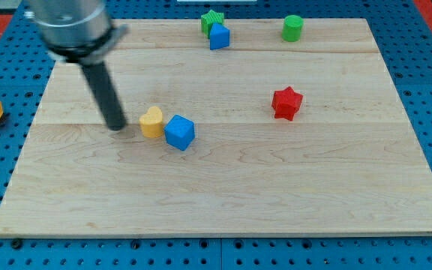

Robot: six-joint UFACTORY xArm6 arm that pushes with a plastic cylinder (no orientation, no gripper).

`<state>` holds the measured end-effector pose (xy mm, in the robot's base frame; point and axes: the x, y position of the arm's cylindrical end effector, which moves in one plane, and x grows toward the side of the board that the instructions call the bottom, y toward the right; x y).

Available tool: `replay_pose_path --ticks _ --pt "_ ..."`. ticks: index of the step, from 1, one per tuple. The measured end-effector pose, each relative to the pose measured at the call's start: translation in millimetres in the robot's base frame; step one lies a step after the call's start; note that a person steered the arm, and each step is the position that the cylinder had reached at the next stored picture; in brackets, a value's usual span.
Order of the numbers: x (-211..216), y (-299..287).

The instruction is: Push the blue cube towards the bottom right

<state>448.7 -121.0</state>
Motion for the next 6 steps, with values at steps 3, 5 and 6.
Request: replay_pose_path --ticks 3,5,6 --pt "48.4 62.8" --pt "72.6 235.4" --pt "81.8 180.7"
